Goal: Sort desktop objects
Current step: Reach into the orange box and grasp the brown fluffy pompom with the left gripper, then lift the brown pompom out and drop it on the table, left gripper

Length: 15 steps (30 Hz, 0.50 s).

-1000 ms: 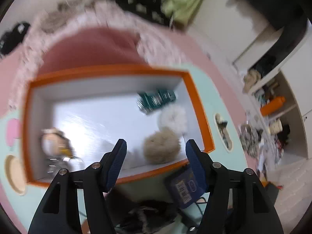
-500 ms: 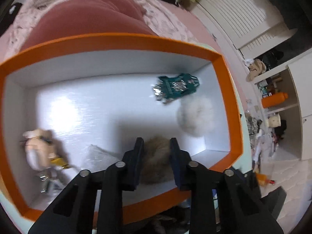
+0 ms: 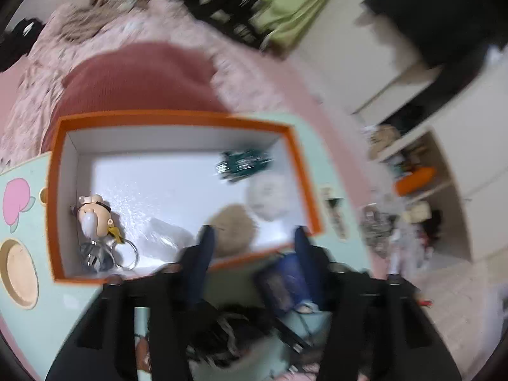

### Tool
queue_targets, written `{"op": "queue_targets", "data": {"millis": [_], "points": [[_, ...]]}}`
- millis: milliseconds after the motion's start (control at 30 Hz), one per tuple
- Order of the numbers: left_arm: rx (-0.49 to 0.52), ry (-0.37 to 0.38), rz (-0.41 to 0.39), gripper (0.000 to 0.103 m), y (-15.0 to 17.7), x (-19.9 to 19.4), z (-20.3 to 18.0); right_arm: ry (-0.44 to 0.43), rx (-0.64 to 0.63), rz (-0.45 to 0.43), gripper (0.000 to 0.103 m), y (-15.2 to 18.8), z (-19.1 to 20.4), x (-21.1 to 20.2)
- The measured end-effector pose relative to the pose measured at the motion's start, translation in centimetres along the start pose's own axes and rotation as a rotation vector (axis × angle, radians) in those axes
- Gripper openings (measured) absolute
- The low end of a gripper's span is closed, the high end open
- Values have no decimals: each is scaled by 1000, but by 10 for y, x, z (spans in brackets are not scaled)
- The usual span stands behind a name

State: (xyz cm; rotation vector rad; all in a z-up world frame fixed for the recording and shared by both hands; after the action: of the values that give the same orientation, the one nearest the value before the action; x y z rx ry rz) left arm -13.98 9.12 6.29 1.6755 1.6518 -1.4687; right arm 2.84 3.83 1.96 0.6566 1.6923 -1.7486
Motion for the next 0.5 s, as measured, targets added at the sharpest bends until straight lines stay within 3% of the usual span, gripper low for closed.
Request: {"op": "queue_targets", "data": {"millis": [100, 200, 300, 333, 500], "points": [[-43, -43, 127, 55, 0, 41, 10, 0, 2, -1, 103, -1, -1, 0], [-19, -50, 184, 56, 1, 65, 11, 0, 3, 0, 103, -1, -2, 0], [-27, 54, 197, 38, 1, 65, 9, -1, 5, -1, 103, 0, -2, -1], [-37, 62, 200, 15, 1, 64, 12, -1, 4, -2, 103, 0, -3, -2], [-82, 89, 134, 13, -3, 49, 33, 0, 4, -2, 103, 0, -2, -2]]}}
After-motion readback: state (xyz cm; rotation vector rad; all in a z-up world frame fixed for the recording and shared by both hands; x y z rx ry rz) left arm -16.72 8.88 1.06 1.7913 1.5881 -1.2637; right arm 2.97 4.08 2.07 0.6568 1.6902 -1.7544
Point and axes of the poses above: each gripper's, at about its wrist camera, not at the fingertips, and x roughly the way its jaws point, z to its left, y to its underside, the point moved 5 cm from there along x, roughly the way its jaws point, and after that the axes turned 4 degrees about x, right-handed, at the moved point
